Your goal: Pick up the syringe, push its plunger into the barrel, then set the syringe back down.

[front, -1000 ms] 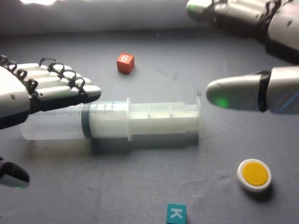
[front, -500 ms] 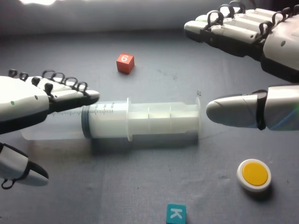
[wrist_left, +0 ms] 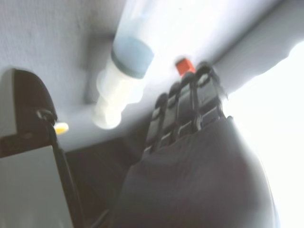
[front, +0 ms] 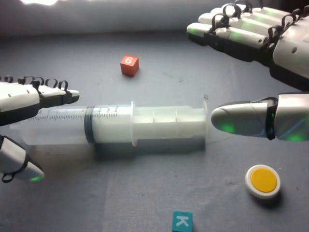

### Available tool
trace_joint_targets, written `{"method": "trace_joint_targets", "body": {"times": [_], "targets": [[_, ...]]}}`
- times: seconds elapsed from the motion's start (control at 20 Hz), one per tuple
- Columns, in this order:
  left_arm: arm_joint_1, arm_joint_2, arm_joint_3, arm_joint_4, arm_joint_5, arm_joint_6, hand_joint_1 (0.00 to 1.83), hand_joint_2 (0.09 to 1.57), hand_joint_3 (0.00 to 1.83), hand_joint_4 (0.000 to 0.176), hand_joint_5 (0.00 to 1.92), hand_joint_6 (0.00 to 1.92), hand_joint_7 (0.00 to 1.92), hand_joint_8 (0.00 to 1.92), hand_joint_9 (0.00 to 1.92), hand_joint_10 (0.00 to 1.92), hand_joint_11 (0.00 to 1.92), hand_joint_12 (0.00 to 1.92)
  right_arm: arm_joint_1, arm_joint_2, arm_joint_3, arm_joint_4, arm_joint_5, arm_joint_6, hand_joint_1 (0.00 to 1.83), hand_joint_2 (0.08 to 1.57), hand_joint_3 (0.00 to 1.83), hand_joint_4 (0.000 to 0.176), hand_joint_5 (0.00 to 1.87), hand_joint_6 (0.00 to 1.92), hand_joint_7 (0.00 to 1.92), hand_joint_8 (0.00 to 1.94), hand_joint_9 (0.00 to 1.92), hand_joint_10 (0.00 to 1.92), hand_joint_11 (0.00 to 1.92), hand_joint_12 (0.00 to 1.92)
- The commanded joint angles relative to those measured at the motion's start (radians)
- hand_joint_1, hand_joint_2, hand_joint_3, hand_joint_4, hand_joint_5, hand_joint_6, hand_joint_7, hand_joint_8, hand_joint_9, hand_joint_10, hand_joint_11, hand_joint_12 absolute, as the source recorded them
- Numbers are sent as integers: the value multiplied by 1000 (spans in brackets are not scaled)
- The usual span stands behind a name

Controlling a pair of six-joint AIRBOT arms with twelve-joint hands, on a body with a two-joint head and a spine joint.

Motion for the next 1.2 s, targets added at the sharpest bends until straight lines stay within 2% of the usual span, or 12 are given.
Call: {"method": "trace_joint_targets", "body": {"times": [0.0, 0.15, 0.35, 0.75, 1.15], "targets": [[-19, -8, 4, 5, -31, 1, 1131, 907, 11, 0, 0, 0, 0, 0, 0, 0, 0, 0, 9, 1, -2, 1, 132, 3, 0, 1114, 0, 0, 47, 8, 0, 0, 0, 0, 0, 0], [-52, -36, 0, 0, -23, 1, 1080, 906, 9, 0, 0, 0, 0, 0, 0, 0, 0, 0, 8, -1, -3, 1, 139, 4, 0, 1111, 0, 0, 56, 10, 5, 2, 0, 0, 0, 0], [-73, -88, 17, 1, 2, 1, 1136, 925, 16, 0, 0, 0, 0, 0, 0, 0, 0, 0, 8, -1, -3, 1, 147, 14, 0, 1107, 0, 0, 37, 0, 0, 0, 0, 0, 0, 0], [-69, -176, 97, 1, 51, 1, 1090, 909, 5, 0, 0, 0, 0, 0, 0, 0, 0, 0, 8, -1, -3, 1, 161, 26, 2, 1109, 0, 0, 41, 5, 0, 0, 0, 0, 0, 0], [-25, -244, 147, 1, 59, 1, 1120, 903, 2, 0, 0, 0, 0, 0, 0, 0, 0, 0, 5, -1, -3, 1, 168, 33, 5, 1105, 0, 0, 32, 1, 0, 0, 0, 0, 0, 0]]}}
